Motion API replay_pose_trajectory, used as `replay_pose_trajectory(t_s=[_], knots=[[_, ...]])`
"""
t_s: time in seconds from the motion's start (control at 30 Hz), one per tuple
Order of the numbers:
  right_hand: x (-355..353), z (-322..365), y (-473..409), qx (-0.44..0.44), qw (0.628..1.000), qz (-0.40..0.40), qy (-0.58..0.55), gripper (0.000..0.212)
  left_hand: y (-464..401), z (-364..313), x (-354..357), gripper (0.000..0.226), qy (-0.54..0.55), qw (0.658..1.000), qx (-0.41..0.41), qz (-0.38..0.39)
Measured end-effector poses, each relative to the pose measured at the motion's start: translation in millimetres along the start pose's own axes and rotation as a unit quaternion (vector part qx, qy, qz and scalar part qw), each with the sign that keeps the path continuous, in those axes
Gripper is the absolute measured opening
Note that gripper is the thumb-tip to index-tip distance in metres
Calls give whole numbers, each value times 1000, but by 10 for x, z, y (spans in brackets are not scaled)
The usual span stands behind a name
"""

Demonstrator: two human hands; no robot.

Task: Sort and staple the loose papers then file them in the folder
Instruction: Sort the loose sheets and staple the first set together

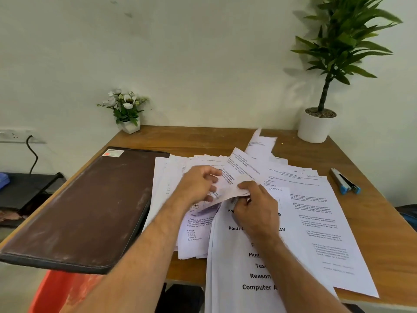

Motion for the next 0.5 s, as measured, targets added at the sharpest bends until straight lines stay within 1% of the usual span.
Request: replay_pose_trajectory(t_s=[0.03,0.07,0.1,0.13,0.17,0.2,0.3,0.33,0.37,0.43,0.47,0.5], knots=[[5,-11,1,7,1000,3,-6,34,-68,80,-73,32,-5,999,-34,-34],[12,-27,10,11,1000,9,-12,34,-113,140,-120,28,-45,996,-59,-56],[15,-43,25,11,1000,11,-16,33,-137,187,-129,30,-83,992,-77,-62],[11,-53,40,7,1000,10,-19,33,-149,212,-111,30,-95,989,-91,-61],[4,-54,49,1,1000,6,-19,33,-141,193,-93,26,-80,990,-102,-56],[3,-55,49,-4,1000,3,-20,32,-150,176,-74,28,-48,991,-112,-56],[37,-52,31,-3,1000,5,-22,32,-239,143,-33,46,10,989,-131,-66],[44,-52,32,-3,1000,4,-23,32,-261,161,-6,50,27,988,-135,-66],[43,-53,35,-4,1000,2,-23,32,-289,196,22,48,47,987,-137,-65],[34,-63,40,-1,1000,1,-25,33,-354,319,50,30,77,985,-135,-78],[31,-64,35,2,1000,2,-26,33,-367,368,42,20,80,984,-133,-92],[27,-59,32,3,1000,3,-27,34,-376,413,21,15,67,983,-131,-108]])
Point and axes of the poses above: each hand's wrist, its own y-axis away from the middle knuckle, its own x-axis out of the palm, z = x × y, the point moved 6 cm from there along -y, towards the middle knuckle, and after that the axes turned 6 degrees about -y, right-handed, at the moved point
